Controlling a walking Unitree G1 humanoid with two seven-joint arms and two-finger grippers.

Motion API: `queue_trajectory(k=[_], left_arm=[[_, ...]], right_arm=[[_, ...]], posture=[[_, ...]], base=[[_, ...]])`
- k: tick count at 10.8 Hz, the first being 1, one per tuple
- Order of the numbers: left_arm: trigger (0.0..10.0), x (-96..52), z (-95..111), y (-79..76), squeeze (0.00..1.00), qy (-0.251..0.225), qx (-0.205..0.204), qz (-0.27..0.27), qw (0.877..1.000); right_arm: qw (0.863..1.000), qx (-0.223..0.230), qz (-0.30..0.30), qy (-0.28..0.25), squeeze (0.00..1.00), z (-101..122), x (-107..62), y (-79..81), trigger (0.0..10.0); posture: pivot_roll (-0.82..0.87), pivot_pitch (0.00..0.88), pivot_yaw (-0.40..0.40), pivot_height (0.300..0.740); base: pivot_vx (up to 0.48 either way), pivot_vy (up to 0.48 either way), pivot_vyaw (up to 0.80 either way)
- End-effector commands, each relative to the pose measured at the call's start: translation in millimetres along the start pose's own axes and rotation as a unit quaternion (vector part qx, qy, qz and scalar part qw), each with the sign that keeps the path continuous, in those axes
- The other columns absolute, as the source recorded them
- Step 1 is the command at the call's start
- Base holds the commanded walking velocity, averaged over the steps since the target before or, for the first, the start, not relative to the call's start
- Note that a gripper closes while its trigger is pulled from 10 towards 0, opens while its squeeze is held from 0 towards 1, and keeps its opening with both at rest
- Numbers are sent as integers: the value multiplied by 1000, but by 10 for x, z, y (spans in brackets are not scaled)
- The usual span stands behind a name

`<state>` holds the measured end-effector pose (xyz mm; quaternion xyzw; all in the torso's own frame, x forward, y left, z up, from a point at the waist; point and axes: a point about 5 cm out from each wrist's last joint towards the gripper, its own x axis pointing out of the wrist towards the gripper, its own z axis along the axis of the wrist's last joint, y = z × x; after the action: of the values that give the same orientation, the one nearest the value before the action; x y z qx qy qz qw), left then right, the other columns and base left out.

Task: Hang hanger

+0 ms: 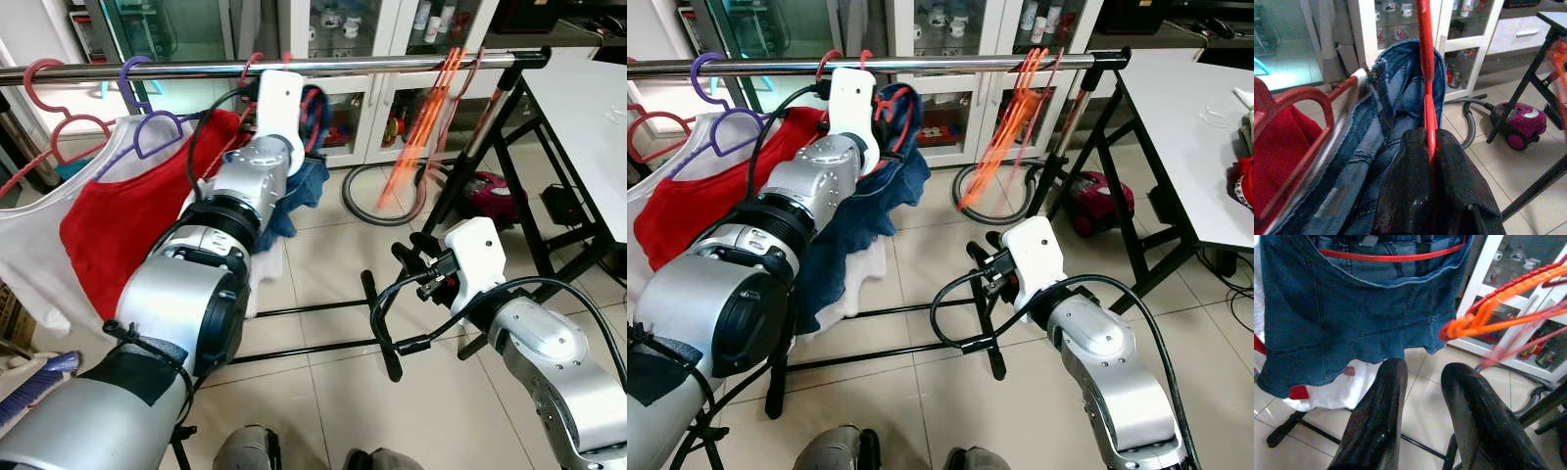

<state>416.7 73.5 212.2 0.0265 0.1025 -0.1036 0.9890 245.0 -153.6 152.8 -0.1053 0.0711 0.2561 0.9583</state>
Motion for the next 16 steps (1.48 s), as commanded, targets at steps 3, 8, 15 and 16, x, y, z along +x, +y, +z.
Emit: queue_trajectory(k=[3, 8, 15, 16], left_arm=[[0, 7, -88, -208, 0, 5, 41, -45, 998], [10000, 9, -49, -216, 0, -7, 60, -42, 997], [10000, 6, -13, -182, 1000, -16, 45, -52, 998], [10000, 4, -12, -162, 1000, -20, 41, -50, 998]], right_arm=[[1000, -10, -7, -7, 0, 37, -37, -13, 10000], [997, 7, 45, -64, 0, 192, -54, 62, 10000], [974, 85, 28, -208, 0, 537, -122, -15, 10000], [974, 84, 27, -207, 0, 533, -127, -19, 10000]], posture=[[-53, 41, -22, 740], [-51, 35, -19, 740], [-44, 36, -8, 740], [-49, 34, -5, 740]], base=[[0, 0, 0], [0, 0, 0], [0, 0, 0], [0, 0, 0]])
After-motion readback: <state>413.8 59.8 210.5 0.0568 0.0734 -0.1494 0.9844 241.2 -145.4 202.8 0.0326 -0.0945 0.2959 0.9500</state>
